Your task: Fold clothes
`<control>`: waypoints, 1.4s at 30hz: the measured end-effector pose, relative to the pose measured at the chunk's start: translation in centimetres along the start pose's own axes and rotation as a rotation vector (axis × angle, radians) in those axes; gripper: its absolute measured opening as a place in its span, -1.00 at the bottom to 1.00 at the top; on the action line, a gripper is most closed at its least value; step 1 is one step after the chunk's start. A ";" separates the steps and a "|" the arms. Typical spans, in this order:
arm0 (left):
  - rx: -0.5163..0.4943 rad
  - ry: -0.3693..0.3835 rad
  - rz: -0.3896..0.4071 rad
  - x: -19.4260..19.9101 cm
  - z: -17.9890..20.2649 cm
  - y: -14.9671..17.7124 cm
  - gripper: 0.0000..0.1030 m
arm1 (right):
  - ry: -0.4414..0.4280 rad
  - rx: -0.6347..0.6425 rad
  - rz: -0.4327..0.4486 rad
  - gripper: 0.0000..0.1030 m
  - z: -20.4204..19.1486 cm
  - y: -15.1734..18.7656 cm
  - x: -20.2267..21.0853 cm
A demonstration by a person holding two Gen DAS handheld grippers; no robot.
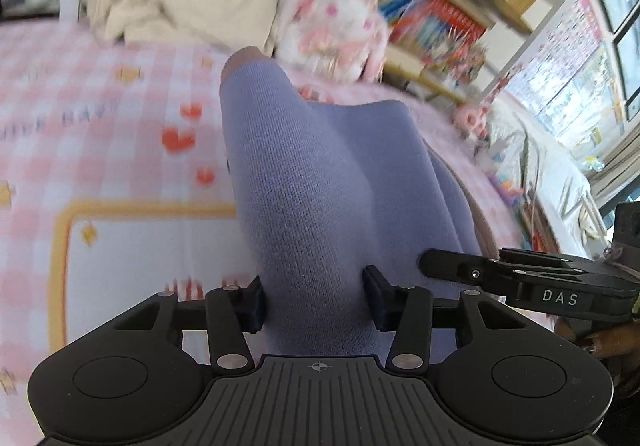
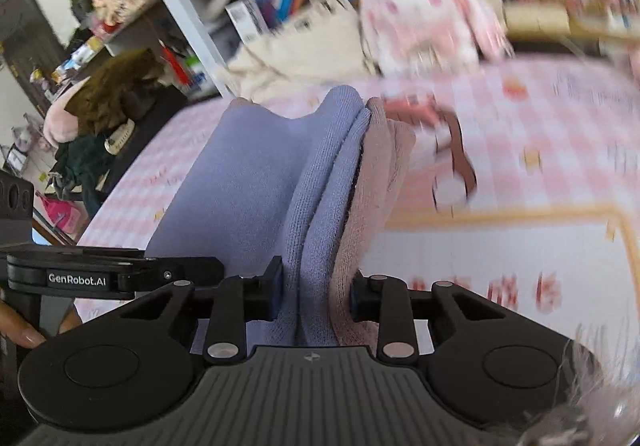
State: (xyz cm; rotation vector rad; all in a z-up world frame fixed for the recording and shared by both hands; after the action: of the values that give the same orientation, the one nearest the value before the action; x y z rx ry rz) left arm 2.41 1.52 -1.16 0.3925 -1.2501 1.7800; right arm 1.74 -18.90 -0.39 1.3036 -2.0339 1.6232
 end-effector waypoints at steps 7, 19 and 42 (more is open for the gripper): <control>-0.001 -0.004 0.048 0.4 -1.0 -4.3 -0.09 | 0.005 0.058 0.033 -0.46 -1.1 -4.5 -1.7; 0.050 -0.011 0.055 -1.4 -4.8 -8.0 -0.09 | 0.006 0.057 0.015 -0.45 -1.1 -8.8 -6.5; 0.073 -0.006 -0.012 -6.2 -9.8 -11.6 -0.09 | 0.040 -0.031 -0.036 -0.45 0.5 -11.4 -13.6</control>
State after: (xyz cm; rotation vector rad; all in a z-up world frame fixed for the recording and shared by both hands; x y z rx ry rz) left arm 17.38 8.03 -2.95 0.4467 -1.1871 1.8198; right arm 18.24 -12.54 -1.87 1.2789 -1.9928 1.5831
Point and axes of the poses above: each gripper's, at about its wrist camera, not at the fingertips, and x roughly against the way its jaws point, z to its right, y to its underside, the point moved 4 cm from there along -x, roughly the way its jaws point, and after that the axes turned 1 degree about z, right-handed, at the moved point
